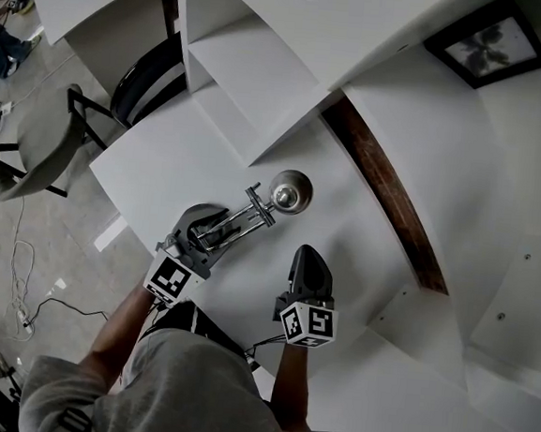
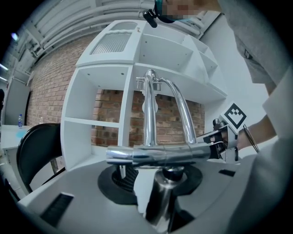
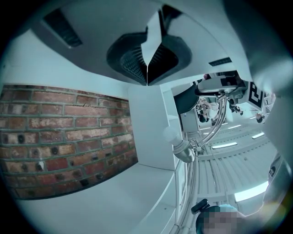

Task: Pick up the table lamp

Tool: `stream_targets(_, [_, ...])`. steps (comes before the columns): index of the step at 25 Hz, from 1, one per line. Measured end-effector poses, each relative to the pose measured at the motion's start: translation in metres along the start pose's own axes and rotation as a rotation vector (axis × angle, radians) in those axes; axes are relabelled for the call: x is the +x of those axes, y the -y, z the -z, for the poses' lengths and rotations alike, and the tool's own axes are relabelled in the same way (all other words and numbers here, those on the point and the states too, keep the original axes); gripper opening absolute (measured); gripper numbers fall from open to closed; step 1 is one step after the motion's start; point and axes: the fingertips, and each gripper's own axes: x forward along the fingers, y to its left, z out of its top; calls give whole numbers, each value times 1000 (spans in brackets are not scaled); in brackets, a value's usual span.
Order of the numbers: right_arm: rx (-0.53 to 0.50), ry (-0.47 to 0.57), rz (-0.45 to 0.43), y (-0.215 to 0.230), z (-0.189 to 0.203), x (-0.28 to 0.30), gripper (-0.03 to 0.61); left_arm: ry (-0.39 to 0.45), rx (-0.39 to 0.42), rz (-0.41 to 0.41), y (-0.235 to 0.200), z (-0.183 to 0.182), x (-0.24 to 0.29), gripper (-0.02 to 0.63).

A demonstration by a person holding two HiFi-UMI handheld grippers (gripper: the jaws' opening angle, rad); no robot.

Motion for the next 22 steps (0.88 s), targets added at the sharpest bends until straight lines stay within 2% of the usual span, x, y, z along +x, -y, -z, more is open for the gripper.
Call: stream_targets(22, [1,-10,-23,-2,5,3,23,25,-19,0,-1,-4,0,137])
